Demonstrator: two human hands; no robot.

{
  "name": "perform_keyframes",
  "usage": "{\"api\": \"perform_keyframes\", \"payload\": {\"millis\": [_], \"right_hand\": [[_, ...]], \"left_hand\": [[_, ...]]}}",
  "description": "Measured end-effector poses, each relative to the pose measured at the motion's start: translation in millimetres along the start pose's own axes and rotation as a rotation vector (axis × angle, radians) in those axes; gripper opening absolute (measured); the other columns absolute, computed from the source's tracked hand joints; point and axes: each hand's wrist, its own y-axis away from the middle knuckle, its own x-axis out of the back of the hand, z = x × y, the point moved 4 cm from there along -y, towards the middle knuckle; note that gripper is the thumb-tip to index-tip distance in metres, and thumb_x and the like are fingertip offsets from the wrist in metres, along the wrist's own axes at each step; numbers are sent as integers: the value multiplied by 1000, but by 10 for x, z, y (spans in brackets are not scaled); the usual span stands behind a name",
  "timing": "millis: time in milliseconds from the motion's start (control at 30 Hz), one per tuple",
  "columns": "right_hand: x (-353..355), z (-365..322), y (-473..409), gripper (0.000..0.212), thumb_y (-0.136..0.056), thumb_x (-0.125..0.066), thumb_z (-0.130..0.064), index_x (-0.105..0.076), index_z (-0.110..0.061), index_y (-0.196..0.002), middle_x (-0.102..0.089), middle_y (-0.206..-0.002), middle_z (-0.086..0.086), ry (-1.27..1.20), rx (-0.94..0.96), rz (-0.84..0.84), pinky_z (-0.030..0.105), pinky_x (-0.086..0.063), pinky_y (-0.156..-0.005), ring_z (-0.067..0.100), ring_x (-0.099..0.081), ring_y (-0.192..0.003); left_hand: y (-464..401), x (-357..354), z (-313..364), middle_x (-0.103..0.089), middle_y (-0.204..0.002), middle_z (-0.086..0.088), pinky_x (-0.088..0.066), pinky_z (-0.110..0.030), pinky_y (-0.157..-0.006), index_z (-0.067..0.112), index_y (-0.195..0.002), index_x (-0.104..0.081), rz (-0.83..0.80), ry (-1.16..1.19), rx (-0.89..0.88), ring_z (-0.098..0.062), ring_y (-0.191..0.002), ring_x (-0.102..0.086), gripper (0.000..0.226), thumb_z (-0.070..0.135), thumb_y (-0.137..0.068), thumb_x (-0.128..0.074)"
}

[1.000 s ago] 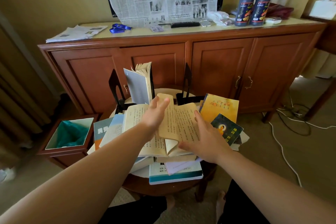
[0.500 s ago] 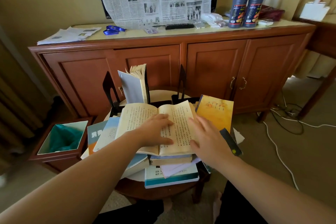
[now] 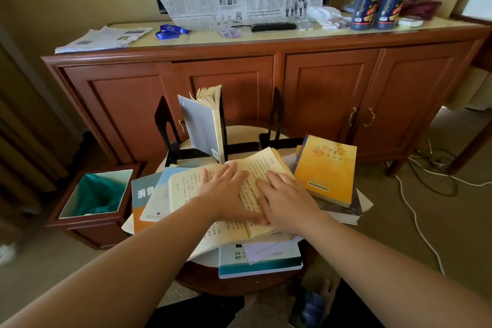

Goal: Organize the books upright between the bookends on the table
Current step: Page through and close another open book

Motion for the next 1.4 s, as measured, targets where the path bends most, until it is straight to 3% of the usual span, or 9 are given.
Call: {"api": "perform_keyframes", "payload": {"millis": [167,433,633,833,900,1000,1100,1167,1400], "right_hand": [[-67,55,-405,63,-111,-23,-44,-19,-12,-165,-12,-174,7,-56,7,-52,39,-7,-130,22,-6,-160],[-167,74,-1012,65,-111,-14,-41,-12,-4,-165,-11,-173,14,-55,-95,-116,43,-10,-129,26,-8,-160],[-220,56,-679,66,-110,-10,-40,2,-6,-165,7,-174,12,-35,-57,-111,41,1,-130,23,7,-161],[-178,26,-4,67,-111,-16,-43,2,-8,-166,12,-173,9,-11,9,-103,36,7,-128,21,14,-159],[-199,26,132,67,-110,-8,-47,2,-12,-166,14,-173,6,-1,2,-106,35,9,-127,18,18,-158],[-241,16,273,84,-96,18,-58,2,-15,-166,15,-173,3,-3,7,-133,33,11,-125,16,20,-158],[-197,5,309,64,-111,-8,-45,2,-13,-166,14,-173,6,-8,12,-170,35,9,-127,18,18,-158],[-160,-8,228,64,-113,-18,-41,2,-11,-166,13,-174,6,-14,27,-184,36,6,-128,19,16,-159],[-169,7,-548,63,-113,-13,-41,-4,-11,-167,3,-175,6,-59,19,-139,41,0,-130,20,5,-161]], "left_hand": [[-22,-17,-16,5,-176,6,12,-64,-125,21,-168,2,-38,15,27,-16,-161,8,159,110,-46,-48],[-39,-35,-30,4,-176,6,8,-66,-125,24,-168,2,-20,57,17,-14,-161,10,159,110,-44,-49],[-41,-67,-28,9,-176,7,8,-65,-126,23,-168,4,-38,32,29,-14,-161,13,161,112,-43,-44],[-40,-37,-7,9,-176,6,8,-67,-125,20,-167,6,-38,7,9,-15,-161,12,158,110,-49,-49],[-38,-30,-9,10,-176,5,9,-67,-125,20,-167,6,-41,2,4,-17,-161,12,158,109,-49,-49],[-32,-21,-19,10,-176,5,9,-69,-124,21,-167,7,-48,-5,-12,-18,-161,12,158,109,-49,-51],[-32,-21,-26,13,-175,4,9,-69,-124,20,-167,10,-66,-22,-26,-19,-161,13,159,108,-49,-53],[-31,-24,-23,15,-175,3,9,-70,-123,19,-166,11,-72,-32,-29,-19,-161,14,160,107,-49,-53],[-41,-55,-49,14,-175,5,12,-68,-123,23,-167,11,-73,-6,-34,-17,-160,16,160,106,-48,-56]]}}
